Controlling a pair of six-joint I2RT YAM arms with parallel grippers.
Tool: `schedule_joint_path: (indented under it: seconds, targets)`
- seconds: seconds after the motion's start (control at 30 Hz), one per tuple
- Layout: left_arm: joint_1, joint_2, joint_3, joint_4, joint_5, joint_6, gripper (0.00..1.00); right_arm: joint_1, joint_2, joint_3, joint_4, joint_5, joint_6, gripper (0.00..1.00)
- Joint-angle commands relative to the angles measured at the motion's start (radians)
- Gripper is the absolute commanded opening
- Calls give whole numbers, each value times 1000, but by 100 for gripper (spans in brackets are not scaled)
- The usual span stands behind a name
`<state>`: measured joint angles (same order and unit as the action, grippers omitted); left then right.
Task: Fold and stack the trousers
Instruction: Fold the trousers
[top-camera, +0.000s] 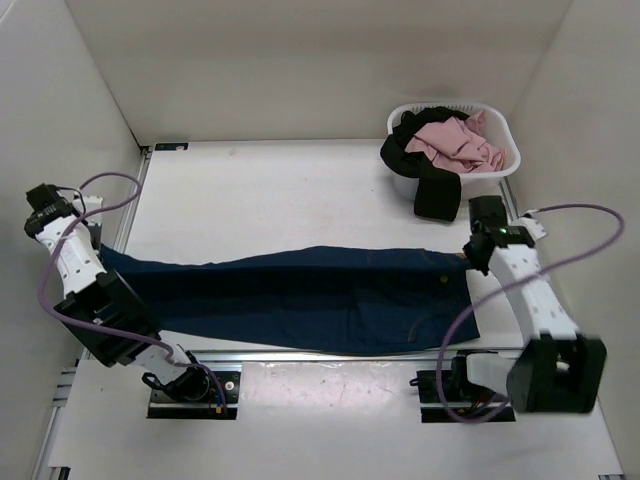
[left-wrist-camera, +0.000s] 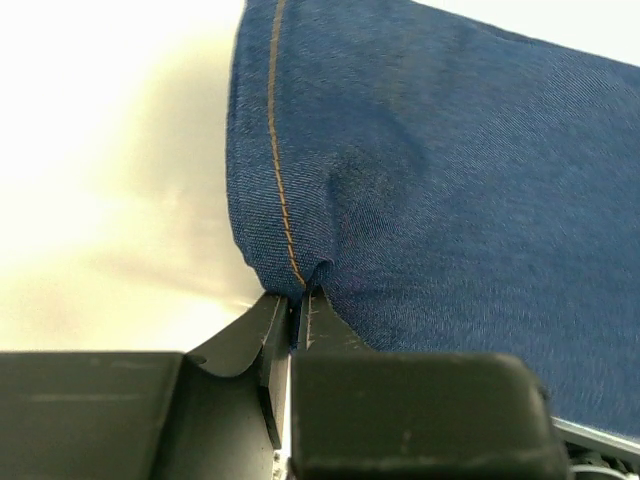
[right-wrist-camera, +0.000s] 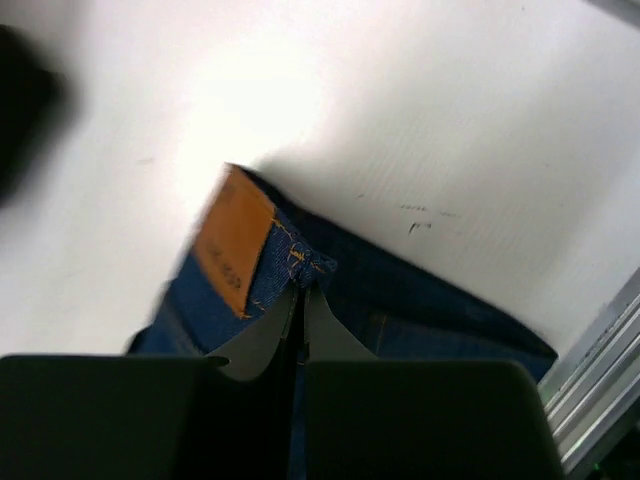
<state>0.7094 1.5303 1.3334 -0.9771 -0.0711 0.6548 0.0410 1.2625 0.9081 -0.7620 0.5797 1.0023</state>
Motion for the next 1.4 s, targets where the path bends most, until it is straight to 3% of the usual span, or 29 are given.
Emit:
schedule_joint_path:
  seconds: [0.0,0.17,0.33,0.43,0.57,0.73,0.8,1.07,1.13,1.2,1.27,1.33,1.37]
  targets:
    - [7,-38,75,20,-70,28,14,-15,-197,58,-260,31,-16,0]
    - [7,-102,-66,43,-59,69,14,-15,-444,-105,-482,-38,117,0]
    - [36,-150,-246,181,-88,101,14,-15,-578,-231,-536,-87,193,0]
    - [61,-139,-298,228,-75,111,14,-6,-591,-256,-536,-73,190,0]
    - [71,-93,-316,259,-53,111,14,-6,-488,-242,-583,-8,209,0]
    - [71,-71,-261,259,-53,101,14,-6,-478,-85,-680,118,220,0]
    - [71,-84,-261,259,-53,111,14,-6,-503,-55,-704,118,196,0]
    - [81,-62,-414,273,-65,111,14,5,-515,-189,-675,-4,242,0]
    - [81,-62,-424,285,-74,102,14,5,-515,-189,-663,-17,242,13]
    - [81,-53,-435,285,-84,92,14,5,-502,-189,-663,-27,242,17]
    - [81,-53,-435,285,-84,92,14,5,-477,-177,-675,-14,251,31]
    - [81,-53,-435,285,-84,92,14,5,-477,-153,-686,6,239,54]
    - [81,-53,-435,285,-93,92,16,5,-477,-140,-686,17,228,59]
